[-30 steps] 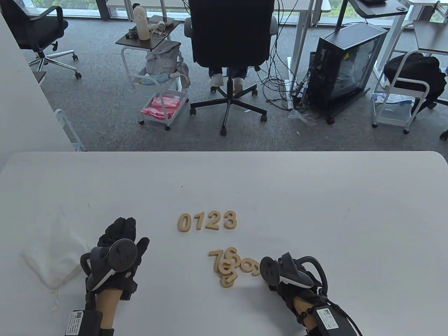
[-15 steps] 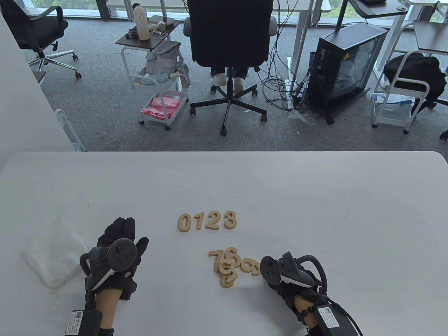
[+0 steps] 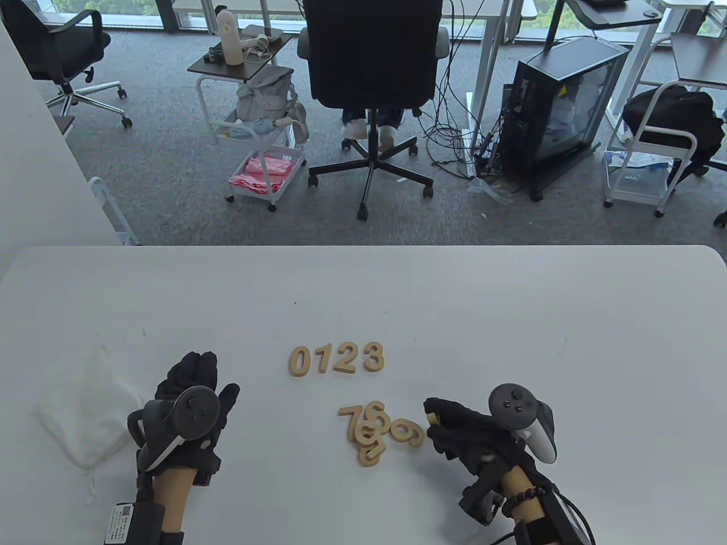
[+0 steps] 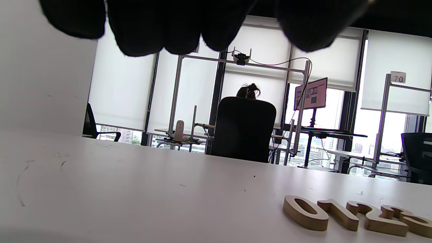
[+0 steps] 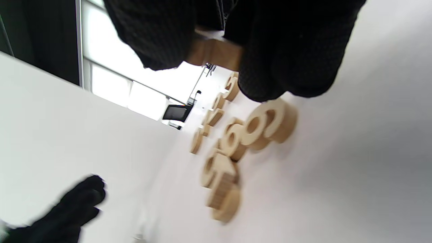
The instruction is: Empty bag and arrange number blocks in order
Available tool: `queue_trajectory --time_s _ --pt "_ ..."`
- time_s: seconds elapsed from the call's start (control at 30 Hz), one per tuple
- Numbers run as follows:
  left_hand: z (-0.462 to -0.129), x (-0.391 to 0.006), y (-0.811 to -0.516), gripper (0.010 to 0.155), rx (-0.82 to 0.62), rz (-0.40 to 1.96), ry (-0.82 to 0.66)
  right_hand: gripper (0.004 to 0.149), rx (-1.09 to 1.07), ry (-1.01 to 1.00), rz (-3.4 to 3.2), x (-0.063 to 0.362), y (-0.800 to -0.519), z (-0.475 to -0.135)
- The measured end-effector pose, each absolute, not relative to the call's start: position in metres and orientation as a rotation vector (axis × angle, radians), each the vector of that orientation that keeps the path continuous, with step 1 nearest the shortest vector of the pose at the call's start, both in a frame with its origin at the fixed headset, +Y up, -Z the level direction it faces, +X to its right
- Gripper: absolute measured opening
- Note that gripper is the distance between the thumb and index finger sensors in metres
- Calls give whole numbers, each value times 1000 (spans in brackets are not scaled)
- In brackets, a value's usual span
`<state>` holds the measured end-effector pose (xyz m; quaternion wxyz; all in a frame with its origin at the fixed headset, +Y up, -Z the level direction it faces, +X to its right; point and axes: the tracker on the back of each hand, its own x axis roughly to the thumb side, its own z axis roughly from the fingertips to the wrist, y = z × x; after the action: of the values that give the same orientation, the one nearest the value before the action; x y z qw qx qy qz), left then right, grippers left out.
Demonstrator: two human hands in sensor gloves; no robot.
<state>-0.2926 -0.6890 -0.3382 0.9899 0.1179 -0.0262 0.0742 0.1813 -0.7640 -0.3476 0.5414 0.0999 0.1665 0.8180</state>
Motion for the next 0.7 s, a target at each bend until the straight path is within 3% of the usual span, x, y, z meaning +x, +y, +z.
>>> queue_trajectory --time_s 0.5,0.6,0.7 --pt "-338 -293 -688 73 240 149 -49 58 215 484 1329 207 -786 -356" --pt "-338 -293 -688 73 240 149 -48 68 221 485 1267 208 -788 -356" --pt "-338 -293 -688 73 240 148 -48 69 224 473 1294 208 -787 -356"
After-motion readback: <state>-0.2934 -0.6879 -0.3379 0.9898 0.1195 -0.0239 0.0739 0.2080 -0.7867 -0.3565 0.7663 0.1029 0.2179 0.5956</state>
